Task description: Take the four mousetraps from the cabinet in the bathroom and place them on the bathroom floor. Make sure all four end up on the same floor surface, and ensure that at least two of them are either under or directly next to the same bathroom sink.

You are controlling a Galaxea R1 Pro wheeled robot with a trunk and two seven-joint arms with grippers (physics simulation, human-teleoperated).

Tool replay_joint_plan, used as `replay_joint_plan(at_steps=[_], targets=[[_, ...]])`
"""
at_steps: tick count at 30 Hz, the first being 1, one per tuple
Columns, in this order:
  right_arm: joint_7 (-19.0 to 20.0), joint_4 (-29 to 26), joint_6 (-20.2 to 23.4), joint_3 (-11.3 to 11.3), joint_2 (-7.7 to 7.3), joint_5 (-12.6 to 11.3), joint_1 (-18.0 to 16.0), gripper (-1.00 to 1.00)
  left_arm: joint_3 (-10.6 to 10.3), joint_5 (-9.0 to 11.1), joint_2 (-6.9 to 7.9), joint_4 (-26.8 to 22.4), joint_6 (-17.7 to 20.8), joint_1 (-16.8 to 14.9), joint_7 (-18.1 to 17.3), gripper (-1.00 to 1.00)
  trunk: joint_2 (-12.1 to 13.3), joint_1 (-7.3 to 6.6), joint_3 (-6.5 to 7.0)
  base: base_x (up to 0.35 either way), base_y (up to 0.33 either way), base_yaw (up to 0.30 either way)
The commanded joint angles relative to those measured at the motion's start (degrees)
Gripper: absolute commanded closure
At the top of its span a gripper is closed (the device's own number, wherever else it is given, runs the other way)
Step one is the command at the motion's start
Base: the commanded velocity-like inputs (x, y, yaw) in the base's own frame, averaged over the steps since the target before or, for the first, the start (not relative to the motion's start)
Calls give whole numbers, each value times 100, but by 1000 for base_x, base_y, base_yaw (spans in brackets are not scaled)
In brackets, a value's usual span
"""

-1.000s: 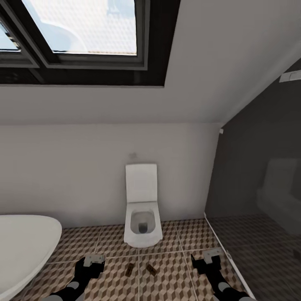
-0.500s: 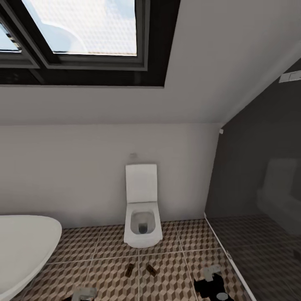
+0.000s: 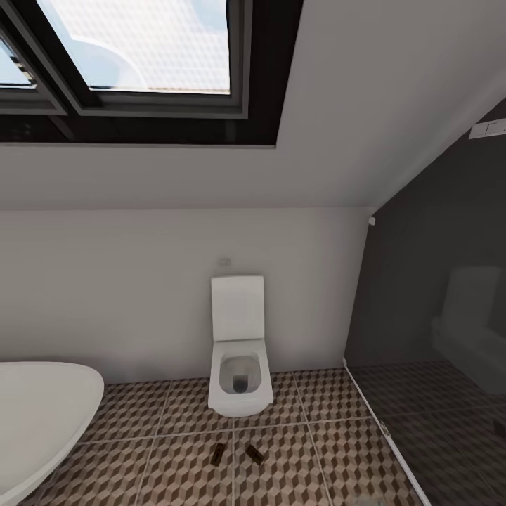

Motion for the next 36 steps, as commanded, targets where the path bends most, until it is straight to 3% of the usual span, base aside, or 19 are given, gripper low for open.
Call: replay_joint_plan(at_steps=[1, 11, 17, 22, 26, 30, 36], targets=[[-15, 3, -15, 50, 1, -32, 34, -100, -40, 15, 13, 4, -11, 43, 8, -100, -3, 2, -1, 0, 0, 0], [13, 4, -18, 48, -153, -32, 388, -100, -40, 16, 115, 4, -2, 326, 8, -100, -3, 2, -1, 0, 0, 0], [358, 4, -18, 45, -459, -34, 585, -100, -40, 16, 129, 4, 4, 393, 8, -100, -3, 2, -1, 0, 0, 0], [1047, 10, -18, 43, -879, -51, 712, -100, -40, 22, 126, -1, 4, 412, 8, -100, -3, 2, -1, 0, 0, 0], [1385, 12, -18, 42, -1068, -146, 828, -100, -40, 23, 114, -4, -2, 416, 8, -100, -3, 2, -1, 0, 0, 0], [1506, 12, -18, 46, -1131, -372, 935, -100, -40, 28, 101, -6, -12, 417, 8, -100, -3, 2, -1, 0, 0, 0], [1553, 13, -9, 49, -1103, -566, 1010, -100, -40, 31, 72, -11, -17, 417, 8, -100, -3, 2, -1, 0, 0, 0]])
